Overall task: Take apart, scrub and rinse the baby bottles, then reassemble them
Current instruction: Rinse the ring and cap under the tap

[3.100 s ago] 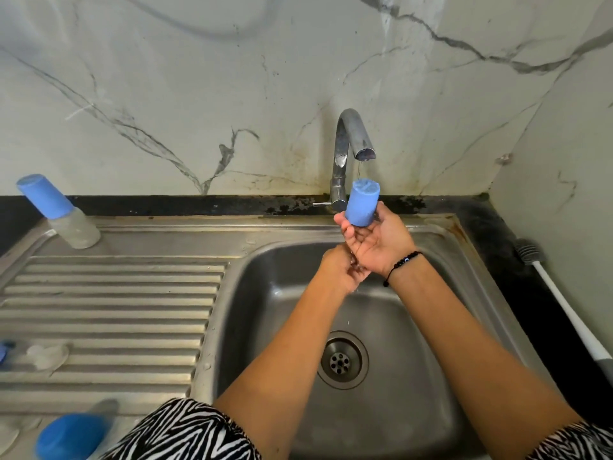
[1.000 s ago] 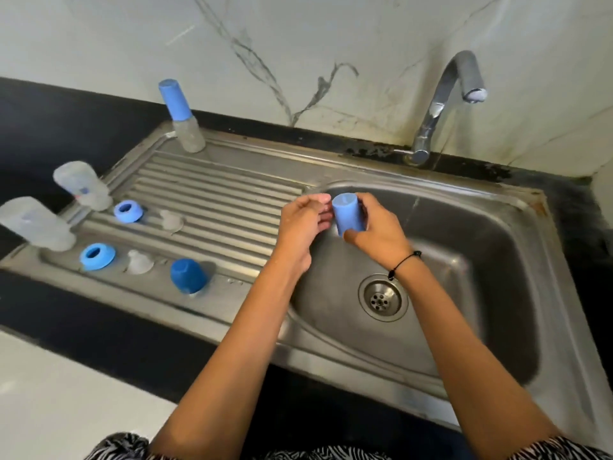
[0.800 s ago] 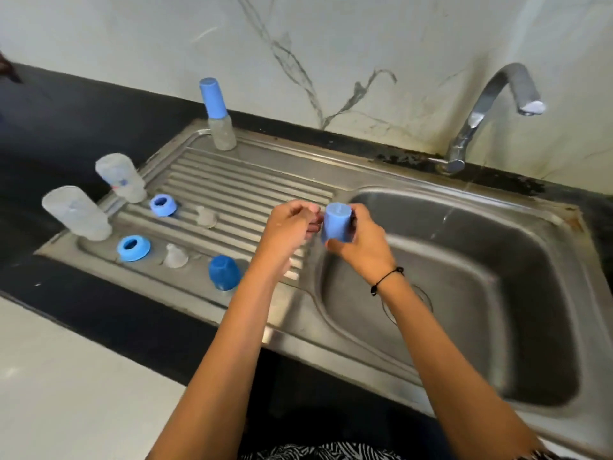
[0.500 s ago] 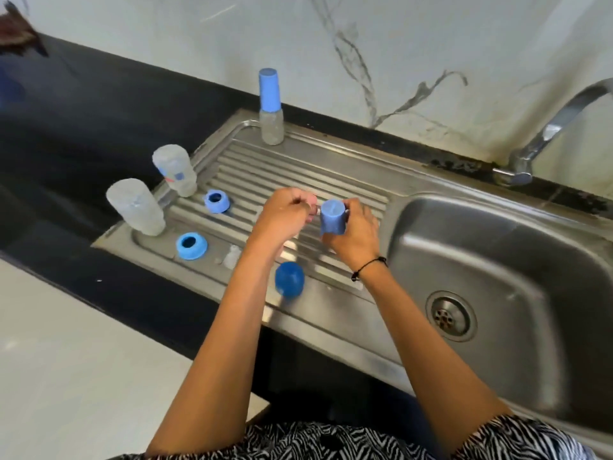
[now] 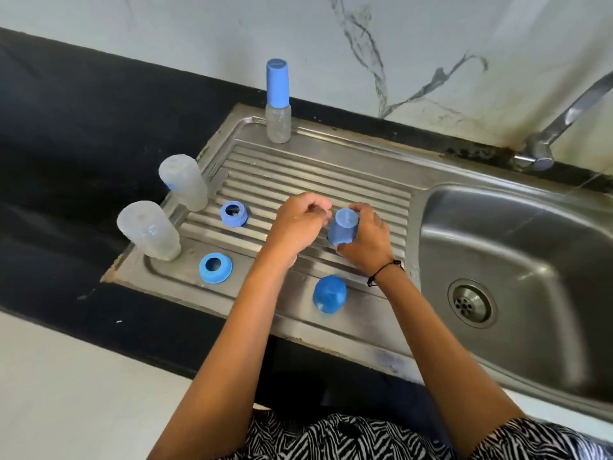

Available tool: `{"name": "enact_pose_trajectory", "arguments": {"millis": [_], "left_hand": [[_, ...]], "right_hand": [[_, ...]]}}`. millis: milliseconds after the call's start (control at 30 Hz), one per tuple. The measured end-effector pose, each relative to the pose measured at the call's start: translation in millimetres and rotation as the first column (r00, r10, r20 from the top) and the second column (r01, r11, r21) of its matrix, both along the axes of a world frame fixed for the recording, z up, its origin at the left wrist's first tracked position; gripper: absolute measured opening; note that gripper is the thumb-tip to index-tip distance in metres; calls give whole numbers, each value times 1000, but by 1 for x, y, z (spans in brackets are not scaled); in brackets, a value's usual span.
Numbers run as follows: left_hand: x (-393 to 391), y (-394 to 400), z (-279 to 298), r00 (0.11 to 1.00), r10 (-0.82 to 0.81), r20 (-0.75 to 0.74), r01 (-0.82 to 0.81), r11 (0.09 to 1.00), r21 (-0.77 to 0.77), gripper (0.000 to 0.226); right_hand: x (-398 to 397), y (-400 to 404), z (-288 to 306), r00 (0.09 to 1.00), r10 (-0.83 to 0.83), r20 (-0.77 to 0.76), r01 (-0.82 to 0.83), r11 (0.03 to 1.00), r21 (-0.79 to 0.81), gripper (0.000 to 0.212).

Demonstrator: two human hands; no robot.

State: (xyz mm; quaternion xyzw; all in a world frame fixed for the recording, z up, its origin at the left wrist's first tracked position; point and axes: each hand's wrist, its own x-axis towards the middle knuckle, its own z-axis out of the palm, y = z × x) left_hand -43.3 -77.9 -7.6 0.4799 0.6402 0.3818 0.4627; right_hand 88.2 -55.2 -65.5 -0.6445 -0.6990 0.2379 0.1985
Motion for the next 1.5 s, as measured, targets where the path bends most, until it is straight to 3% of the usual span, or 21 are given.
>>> {"name": "enact_pose_trajectory", "arguments": {"millis": [100,233,300,667,967,1133,1233,1367,1500], "left_hand": [[3,5,7,998,-34,-61,36,999,38,20],[16,12,27,947,-48,-319,98,985,143,23],[29,13,37,925,-65,-375,147,970,193,23],[166,25,36,891,-383,-244,419,900,118,25],[299,70,19,906,-423,-28,423,906,-4,20],[366,107,9,931,-361,46,362,932,-23,19],[388,129,-7,954,-291,77,296,953,-66,29],[405,146,-22,959,-279,60,284,951,-125,31],[412,156,-36,964,-255,75,264,952,-158,29]], "right_hand": [[7,-6,12,998,-31,-57,32,999,8,60],[22,-13,34,980,-122,-158,131,990,44,57],[34,-17,42,963,-163,-213,177,983,50,56],[150,-20,33,870,-407,-280,423,906,-1,42],[315,26,38,829,-504,-243,495,863,-102,36],[387,88,46,900,-395,-185,402,915,4,30],[395,130,55,947,-185,-261,211,975,72,33],[382,184,57,978,69,-199,-65,998,26,40],[369,219,48,951,270,148,-253,960,-121,55]]}}
